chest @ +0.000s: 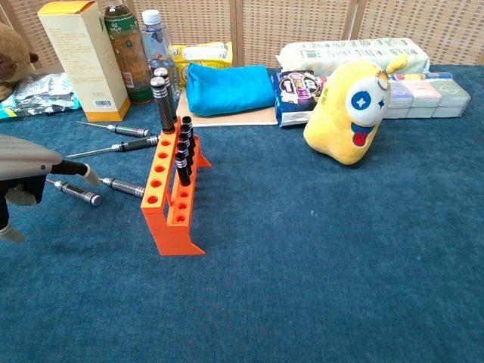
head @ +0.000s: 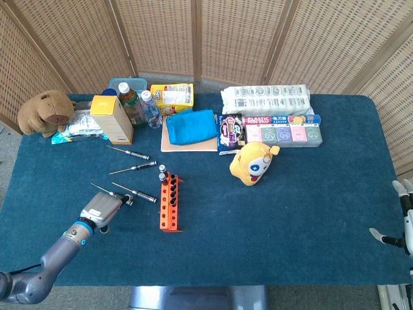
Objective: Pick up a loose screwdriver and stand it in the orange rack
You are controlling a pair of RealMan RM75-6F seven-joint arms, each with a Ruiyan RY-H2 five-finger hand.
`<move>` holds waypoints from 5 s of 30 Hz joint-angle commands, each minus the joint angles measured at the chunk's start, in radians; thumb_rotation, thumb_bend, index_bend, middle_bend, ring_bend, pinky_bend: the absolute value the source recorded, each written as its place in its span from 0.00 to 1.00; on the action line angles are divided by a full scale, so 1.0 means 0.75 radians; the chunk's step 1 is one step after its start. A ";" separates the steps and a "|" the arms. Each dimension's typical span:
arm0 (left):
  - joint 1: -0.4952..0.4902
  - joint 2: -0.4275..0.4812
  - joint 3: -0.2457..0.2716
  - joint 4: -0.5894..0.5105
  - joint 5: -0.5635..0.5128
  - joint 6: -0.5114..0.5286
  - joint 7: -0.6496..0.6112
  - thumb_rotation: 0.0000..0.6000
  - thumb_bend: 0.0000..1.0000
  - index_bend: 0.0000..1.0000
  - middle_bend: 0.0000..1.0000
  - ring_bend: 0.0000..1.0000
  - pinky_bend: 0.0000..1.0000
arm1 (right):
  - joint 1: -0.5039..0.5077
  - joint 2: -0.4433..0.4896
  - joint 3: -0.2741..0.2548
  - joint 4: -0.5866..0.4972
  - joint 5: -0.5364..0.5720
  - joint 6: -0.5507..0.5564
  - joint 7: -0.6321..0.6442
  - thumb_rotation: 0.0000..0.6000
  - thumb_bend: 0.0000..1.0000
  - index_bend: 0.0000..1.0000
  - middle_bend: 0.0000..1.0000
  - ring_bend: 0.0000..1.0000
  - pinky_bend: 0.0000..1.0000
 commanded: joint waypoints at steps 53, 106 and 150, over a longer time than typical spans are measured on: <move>-0.037 0.051 0.028 -0.040 -0.033 -0.024 -0.046 1.00 0.17 0.13 1.00 1.00 1.00 | -0.001 0.017 -0.002 -0.010 -0.004 -0.010 0.031 1.00 0.00 0.00 0.00 0.00 0.00; 0.132 -0.207 -0.068 0.257 0.252 0.159 -0.072 1.00 0.31 0.40 1.00 1.00 1.00 | 0.011 0.036 -0.011 -0.017 0.007 -0.055 0.063 1.00 0.00 0.00 0.00 0.00 0.00; 0.177 -0.303 -0.109 0.348 0.275 0.160 0.060 1.00 0.31 0.40 1.00 1.00 1.00 | 0.012 0.047 -0.012 -0.016 0.010 -0.064 0.085 1.00 0.00 0.00 0.00 0.00 0.00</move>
